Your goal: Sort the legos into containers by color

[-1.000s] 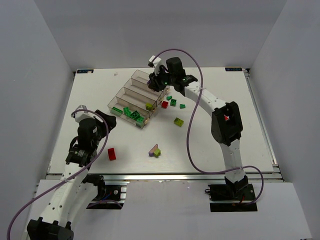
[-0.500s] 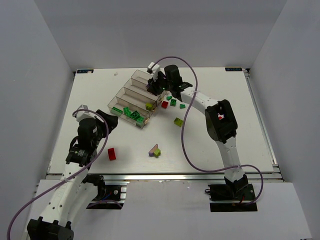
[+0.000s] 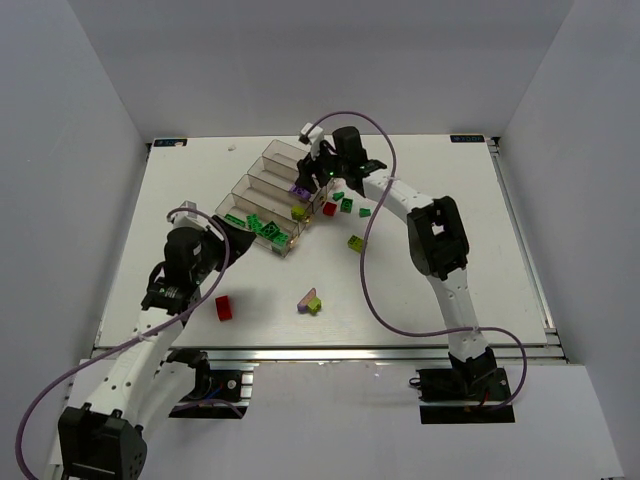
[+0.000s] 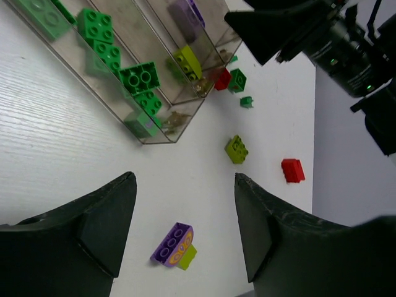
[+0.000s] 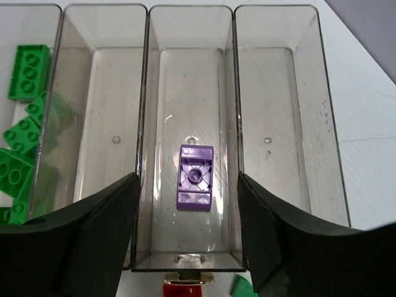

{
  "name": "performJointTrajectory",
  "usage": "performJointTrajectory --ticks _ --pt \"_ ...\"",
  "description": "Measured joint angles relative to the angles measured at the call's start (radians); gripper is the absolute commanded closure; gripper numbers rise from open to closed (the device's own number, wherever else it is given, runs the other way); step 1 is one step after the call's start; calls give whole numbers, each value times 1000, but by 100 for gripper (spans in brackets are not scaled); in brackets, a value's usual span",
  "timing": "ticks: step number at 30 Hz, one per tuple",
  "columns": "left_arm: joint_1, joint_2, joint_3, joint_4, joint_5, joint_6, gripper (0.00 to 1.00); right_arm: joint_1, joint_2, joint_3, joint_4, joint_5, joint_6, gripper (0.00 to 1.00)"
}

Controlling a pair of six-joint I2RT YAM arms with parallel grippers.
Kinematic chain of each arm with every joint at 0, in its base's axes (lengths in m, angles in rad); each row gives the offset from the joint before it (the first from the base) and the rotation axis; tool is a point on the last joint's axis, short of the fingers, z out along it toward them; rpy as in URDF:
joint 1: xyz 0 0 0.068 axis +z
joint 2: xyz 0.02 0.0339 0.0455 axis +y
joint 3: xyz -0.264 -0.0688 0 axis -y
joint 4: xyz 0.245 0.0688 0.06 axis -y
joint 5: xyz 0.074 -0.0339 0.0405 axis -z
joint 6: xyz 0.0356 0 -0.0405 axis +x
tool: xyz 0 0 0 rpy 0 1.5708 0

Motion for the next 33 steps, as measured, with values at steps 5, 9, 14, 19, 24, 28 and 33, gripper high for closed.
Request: performJointTrajectory --ticks 5,9,14,19,24,28,33 --pt "0 50 0 23 64 0 35 -40 -7 55 -58 -103 2 33" --pt "0 61 0 37 85 -3 59 -81 -50 43 -110 -189 10 51" --pt "0 63 -32 104 122 -19 84 -131 -153 -2 -244 -233 -55 70" --pt "0 62 -69 138 127 -29 54 -155 -248 -73 -433 -229 -164 53" --pt "0 58 -71 143 108 -30 36 -155 -268 -122 -604 -188 -222 40" --pt "0 57 -71 145 90 -25 34 -153 -278 -209 -681 -115 -234 34" --pt "0 57 -71 145 74 -22 34 -154 -287 -282 -683 41 -194 32"
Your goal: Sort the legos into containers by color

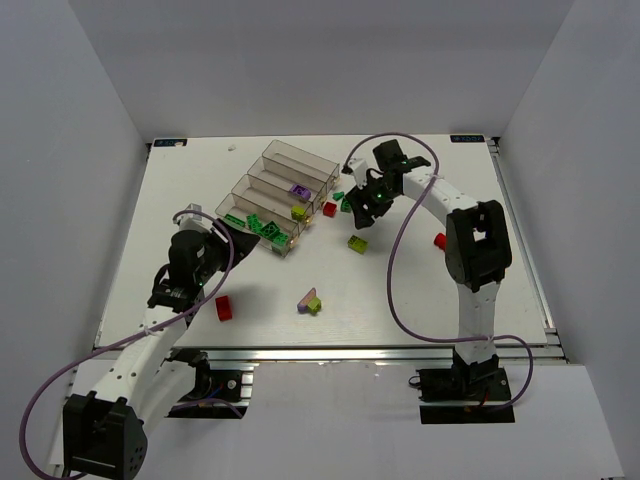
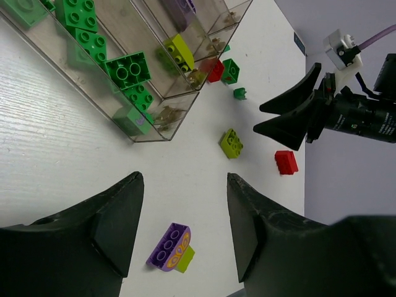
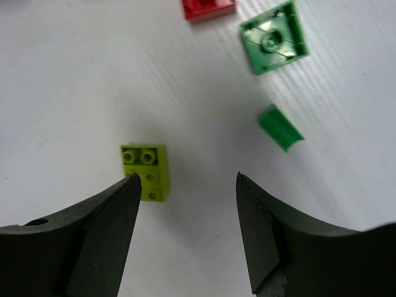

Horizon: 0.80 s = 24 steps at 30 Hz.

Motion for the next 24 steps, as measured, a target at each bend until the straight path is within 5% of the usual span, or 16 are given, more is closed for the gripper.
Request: performJointTrajectory --ticks 7,17,24 --pt "0 -19 0 -6 -9 6 34 -10 49 84 30 98 -64 27" --pt "0 -97 0 -43 -35 3 34 -47 224 244 -87 17 -435 38" --pt "0 -96 0 -54 -41 3 34 -60 264 280 -134 -13 -539 43"
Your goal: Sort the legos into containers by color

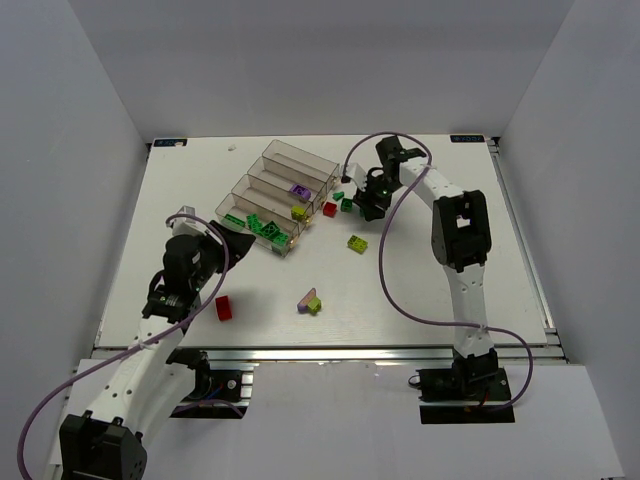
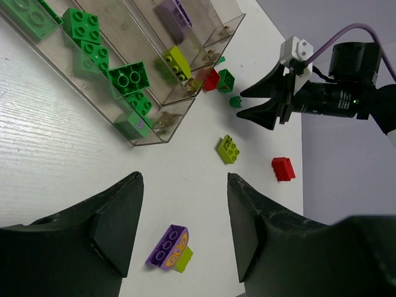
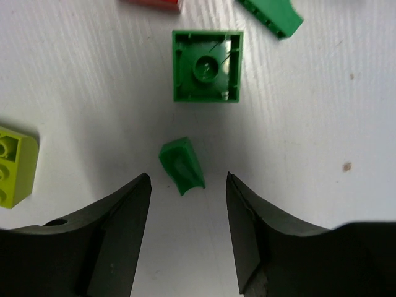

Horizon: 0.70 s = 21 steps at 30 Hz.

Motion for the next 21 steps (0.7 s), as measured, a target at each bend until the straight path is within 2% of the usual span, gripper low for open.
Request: performJointTrajectory --ticks 1,6,9,10,13,16,21 --pt "0 5 0 0 0 0 34 -1 4 7 -1 -8 -7 47" --pt "0 32 2 -3 0 3 34 -1 43 60 -10 -52 -33 56" --pt "0 33 2 -2 0 3 34 -1 47 60 -29 -68 -42 66" --pt "0 33 2 -2 0 3 34 0 48 60 -31 -74 -46 74" --pt "0 33 2 -2 0 3 34 0 48 60 -34 -85 -55 85" --pt "0 33 2 -2 -1 3 34 0 48 60 -41 -100 -55 92" --pt "0 26 2 -3 -12 3 34 5 27 57 -51 -189 -29 97"
